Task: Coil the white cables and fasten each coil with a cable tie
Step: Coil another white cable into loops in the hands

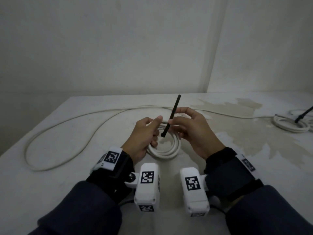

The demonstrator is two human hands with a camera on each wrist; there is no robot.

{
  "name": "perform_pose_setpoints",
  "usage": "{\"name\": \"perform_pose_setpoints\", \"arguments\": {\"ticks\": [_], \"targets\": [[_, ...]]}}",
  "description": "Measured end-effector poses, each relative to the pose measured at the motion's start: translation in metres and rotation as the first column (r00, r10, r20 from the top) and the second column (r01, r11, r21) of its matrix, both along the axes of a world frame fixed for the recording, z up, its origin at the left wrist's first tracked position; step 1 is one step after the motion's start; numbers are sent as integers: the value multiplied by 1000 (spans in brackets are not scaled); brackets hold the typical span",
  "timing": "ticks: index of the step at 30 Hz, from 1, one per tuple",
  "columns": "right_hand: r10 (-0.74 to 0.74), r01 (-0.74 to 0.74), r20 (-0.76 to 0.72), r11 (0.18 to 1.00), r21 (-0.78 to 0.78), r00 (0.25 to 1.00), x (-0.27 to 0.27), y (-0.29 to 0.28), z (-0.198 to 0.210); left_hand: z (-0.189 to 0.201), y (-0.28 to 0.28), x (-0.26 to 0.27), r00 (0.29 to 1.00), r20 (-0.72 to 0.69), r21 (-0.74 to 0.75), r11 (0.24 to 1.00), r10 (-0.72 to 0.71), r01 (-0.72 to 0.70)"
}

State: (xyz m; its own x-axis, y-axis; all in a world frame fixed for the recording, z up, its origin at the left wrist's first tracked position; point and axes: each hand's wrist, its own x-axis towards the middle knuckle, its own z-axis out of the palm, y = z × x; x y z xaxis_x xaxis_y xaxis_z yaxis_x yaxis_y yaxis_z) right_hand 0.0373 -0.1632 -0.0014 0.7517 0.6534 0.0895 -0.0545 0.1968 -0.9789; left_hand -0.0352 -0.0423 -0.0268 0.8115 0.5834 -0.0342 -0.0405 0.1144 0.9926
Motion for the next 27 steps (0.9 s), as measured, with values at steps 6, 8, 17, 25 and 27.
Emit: {"name": "perform_pose_setpoints", "arguments": {"ticks": [6, 8, 17, 25, 27], "targets": [[7, -5, 188, 1000, -8, 982, 0, -4, 2, -1, -5, 2, 1000, 5, 5, 1000, -16, 16], [3, 4, 253, 1000, -28, 968, 0, -3, 2, -1, -5, 2, 1000, 5, 6, 1000, -18, 18], [-6, 39, 422, 997, -70, 906, 7, -1, -6, -1, -6, 3, 1000, -4, 9, 1000, -26, 26], [62, 1, 437, 990, -143, 898, 9, -6, -9, 0, -11, 3, 997, -9, -14, 997, -82, 82], [67, 2, 448, 988, -153, 892, 11, -7, -11, 0, -11, 2, 995, -9, -37, 995, -95, 95]]}}
